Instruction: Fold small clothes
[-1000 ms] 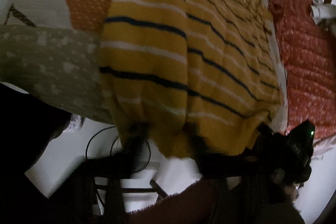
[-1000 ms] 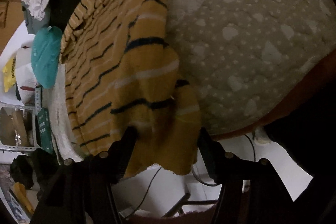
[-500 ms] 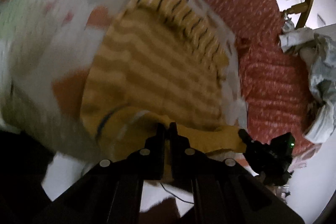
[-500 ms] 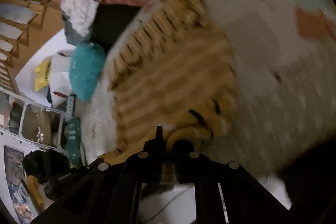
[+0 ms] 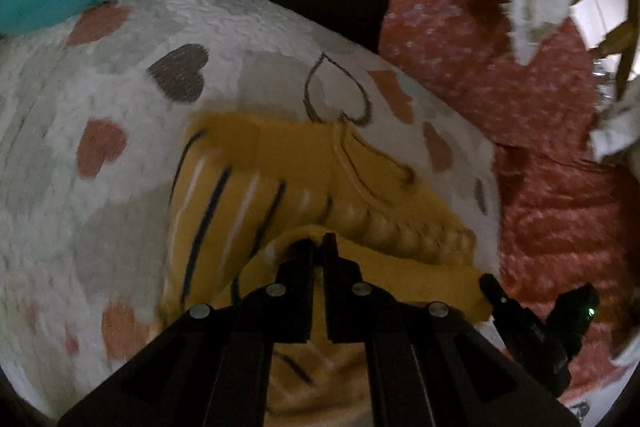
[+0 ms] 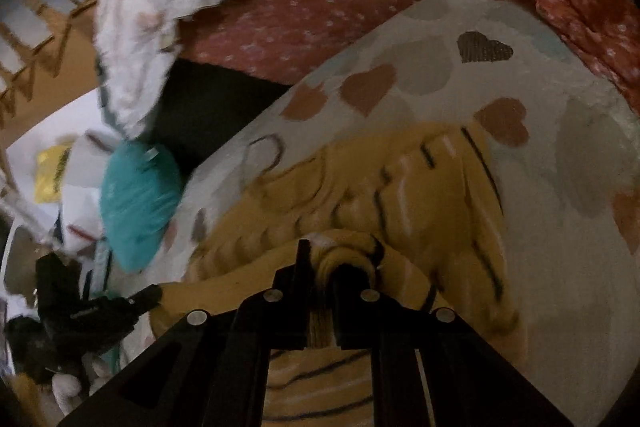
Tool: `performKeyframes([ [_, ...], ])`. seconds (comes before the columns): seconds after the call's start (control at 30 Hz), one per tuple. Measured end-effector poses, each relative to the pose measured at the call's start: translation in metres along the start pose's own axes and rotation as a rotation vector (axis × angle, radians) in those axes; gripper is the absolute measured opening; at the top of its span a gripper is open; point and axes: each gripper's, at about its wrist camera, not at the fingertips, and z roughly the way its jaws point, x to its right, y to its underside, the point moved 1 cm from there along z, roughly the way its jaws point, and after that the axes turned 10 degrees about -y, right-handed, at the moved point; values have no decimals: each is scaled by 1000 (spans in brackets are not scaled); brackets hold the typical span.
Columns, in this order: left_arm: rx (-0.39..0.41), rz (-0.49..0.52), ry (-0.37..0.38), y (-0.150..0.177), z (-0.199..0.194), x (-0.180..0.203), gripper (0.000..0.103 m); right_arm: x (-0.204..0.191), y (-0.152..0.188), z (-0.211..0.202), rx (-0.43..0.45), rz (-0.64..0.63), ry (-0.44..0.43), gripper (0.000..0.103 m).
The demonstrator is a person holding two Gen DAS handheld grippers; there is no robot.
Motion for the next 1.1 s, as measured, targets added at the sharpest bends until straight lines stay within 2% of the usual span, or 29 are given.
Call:
performKeyframes([
  [0.1, -21, -5, -14, -25, 30, 8, 4, 24, -20, 21, 23, 90, -9, 11],
  [0.17, -50, -54, 28, -39, 42, 7, 5, 39, -26, 29, 33, 115, 19, 19],
  [0.23, -52, -92, 78, -47, 38, 5, 6, 47, -27, 30, 29, 149, 11, 25],
  [0.27, -31, -88, 91, -49, 31, 5, 10, 50, -27, 29, 23, 170, -6, 30],
  [0.3, -5, -62, 88, -50, 20, 5, 20, 51, -29, 27, 25, 181, -22, 39],
  [0.37, 32, -30, 68, -47, 2, 5, 33, 50, -30, 19, 55, 193, -43, 51],
  [0.4, 43, -22, 63, -41, -7, 2, 36, 51, -30, 14, 77, 202, -38, 59],
  [0.47, 54, -14, 55, -30, -19, -4, 41, 48, -29, 2, 121, 213, -17, 65],
  [0.57, 88, -20, -6, 2, -33, -24, 51, 34, -25, -7, 116, 190, -50, 65],
  [0.67, 97, 30, -56, 29, -28, -34, 52, 6, -8, -1, 31, 129, -111, 65],
  [0.83, 132, 239, -106, 53, -15, -5, 52, -19, 14, 16, -53, 85, -127, 65],
  [0.93, 173, 372, -206, 50, -2, 23, 52, -16, 15, 18, -54, 85, -107, 65],
  [0.97, 178, 422, -268, 46, 9, 33, 52, -12, 13, 18, -49, 90, -99, 65],
  [1.0, 172, 446, -301, 45, 16, 36, 41, -9, 11, 17, -46, 100, -91, 65],
  [1.07, 122, 522, -410, 42, 40, 41, 5, -1, 7, 13, -38, 121, -85, 65],
  [1.1, 124, 522, -420, 40, 42, 39, 3, 3, 5, 9, -32, 130, -87, 65],
])
